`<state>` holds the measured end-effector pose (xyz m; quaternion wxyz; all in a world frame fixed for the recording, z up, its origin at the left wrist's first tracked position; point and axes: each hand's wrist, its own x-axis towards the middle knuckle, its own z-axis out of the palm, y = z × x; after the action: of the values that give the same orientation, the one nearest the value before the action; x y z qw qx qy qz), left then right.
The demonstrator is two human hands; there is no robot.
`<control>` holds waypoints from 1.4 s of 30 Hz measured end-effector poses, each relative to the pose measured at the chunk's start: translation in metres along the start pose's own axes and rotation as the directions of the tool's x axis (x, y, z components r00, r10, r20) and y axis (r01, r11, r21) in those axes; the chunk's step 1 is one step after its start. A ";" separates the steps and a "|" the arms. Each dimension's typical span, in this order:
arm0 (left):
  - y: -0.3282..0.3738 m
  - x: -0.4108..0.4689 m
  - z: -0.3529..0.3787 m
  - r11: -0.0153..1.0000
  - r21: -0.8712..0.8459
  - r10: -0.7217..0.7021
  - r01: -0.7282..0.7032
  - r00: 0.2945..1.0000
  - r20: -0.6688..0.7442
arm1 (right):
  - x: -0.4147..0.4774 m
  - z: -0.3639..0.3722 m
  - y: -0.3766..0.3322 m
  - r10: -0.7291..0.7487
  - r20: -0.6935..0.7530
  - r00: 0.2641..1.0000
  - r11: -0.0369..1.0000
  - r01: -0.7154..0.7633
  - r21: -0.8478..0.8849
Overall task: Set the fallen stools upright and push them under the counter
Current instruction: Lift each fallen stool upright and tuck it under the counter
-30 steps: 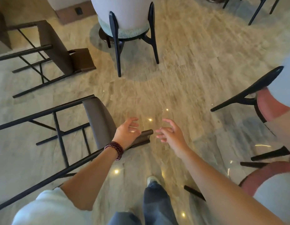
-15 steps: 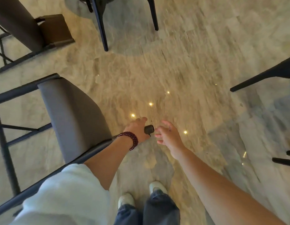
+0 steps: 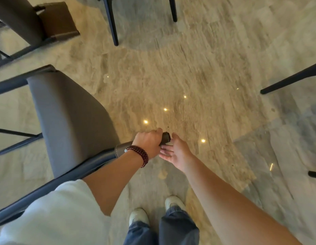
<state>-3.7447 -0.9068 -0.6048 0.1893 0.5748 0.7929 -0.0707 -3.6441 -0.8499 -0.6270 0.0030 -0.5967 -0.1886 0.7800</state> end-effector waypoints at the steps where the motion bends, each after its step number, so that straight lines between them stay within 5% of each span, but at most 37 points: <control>1: -0.004 -0.005 -0.008 1.000 -0.002 0.009 -0.009 1.000 -0.014 | 0.000 0.005 0.003 0.019 -0.003 1.000 0.999 -0.019 0.048; 9: -0.044 -0.050 -0.089 1.000 0.017 -0.016 0.018 0.991 -0.130 | -0.022 0.071 0.015 0.014 0.118 0.993 0.934 -0.055 0.353; 19: -0.100 -0.145 -0.195 0.996 -0.029 -0.084 0.079 0.974 -0.212 | -0.122 0.171 -0.020 -0.138 0.216 0.967 0.990 0.135 0.028; 25: -0.151 -0.229 -0.268 0.967 -0.127 -0.251 0.223 0.920 -0.301 | -0.206 0.250 -0.020 -0.150 0.318 0.936 0.949 0.226 -0.219; 28: -0.178 -0.276 -0.298 0.939 -0.142 -0.342 0.312 0.881 -0.327 | -0.251 0.289 -0.012 -0.180 0.391 0.903 0.828 0.354 -0.436; 35: -0.234 -0.387 -0.346 0.810 -0.257 -0.586 0.527 0.745 -0.320 | -0.335 0.378 0.035 -0.138 0.483 0.865 0.649 0.448 -0.615; 42: -0.281 -0.508 -0.368 0.663 -0.421 -0.748 0.619 0.563 -0.351 | -0.413 0.430 0.101 -0.132 0.689 0.712 0.213 0.699 -0.682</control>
<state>-3.9526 -1.3278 -0.1026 0.0066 0.1874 0.9759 0.1117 -3.9040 -1.1640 -0.1801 -0.1598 -0.1903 -0.7451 0.6190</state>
